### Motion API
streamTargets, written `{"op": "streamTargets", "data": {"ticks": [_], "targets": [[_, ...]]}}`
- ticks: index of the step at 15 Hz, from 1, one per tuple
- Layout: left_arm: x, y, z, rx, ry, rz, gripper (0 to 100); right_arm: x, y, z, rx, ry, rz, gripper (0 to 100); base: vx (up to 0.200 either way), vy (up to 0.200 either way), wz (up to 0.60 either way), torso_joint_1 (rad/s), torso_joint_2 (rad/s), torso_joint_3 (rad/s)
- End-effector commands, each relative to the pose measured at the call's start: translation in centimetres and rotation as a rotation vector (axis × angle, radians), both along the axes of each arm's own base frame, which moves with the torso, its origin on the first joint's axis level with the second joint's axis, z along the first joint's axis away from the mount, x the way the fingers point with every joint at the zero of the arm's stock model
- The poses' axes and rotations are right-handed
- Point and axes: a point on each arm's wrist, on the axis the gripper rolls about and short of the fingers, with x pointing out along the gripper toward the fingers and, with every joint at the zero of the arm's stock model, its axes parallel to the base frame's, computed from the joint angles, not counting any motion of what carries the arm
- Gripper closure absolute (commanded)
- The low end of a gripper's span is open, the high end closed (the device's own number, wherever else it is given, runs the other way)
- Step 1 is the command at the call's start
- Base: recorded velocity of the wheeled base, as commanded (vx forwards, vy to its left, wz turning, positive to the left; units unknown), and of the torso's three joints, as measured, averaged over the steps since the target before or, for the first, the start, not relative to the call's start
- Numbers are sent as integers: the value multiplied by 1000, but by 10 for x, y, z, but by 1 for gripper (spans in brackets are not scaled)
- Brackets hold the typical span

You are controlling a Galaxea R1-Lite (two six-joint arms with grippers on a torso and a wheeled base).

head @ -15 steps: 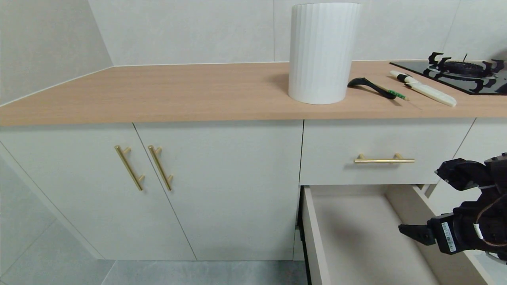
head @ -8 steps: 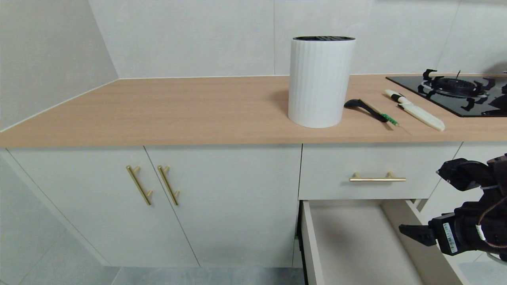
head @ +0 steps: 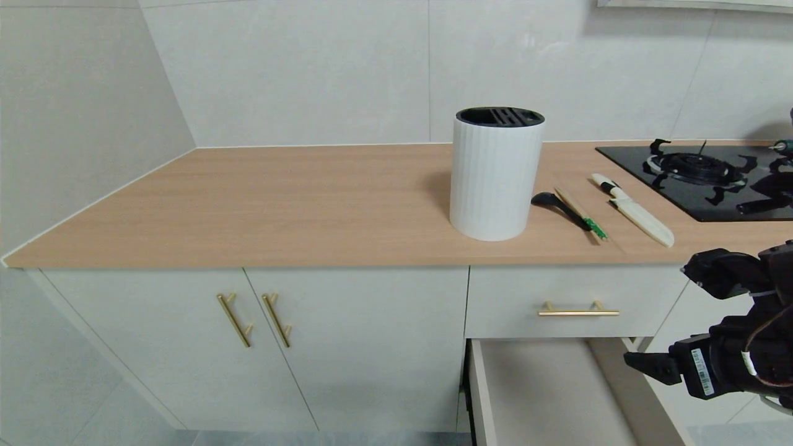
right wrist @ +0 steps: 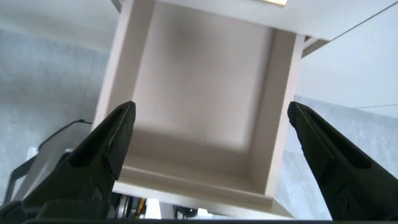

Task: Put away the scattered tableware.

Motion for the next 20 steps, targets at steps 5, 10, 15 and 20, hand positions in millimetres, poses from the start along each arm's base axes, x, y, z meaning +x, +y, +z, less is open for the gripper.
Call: {"op": "streamTargets", "data": {"ticks": [5,10,15,20], "targets": [[0,0,0,0,1,1,0,3,1,3,12,-31,1,0,0,0,0,113,-266,-160],[0,0,0,0,1,1,0,70,-1,33,46,-152,-108,0,0,0,0,0,0,0],[0,0,0,0,1,1,0,110,5,18,88,-165,-200,0,0,0,0,0,0,0],[0,0,0,0,1,1,0,131,15,-4,84,-240,-248,0,0,0,0,0,0,0]]}}
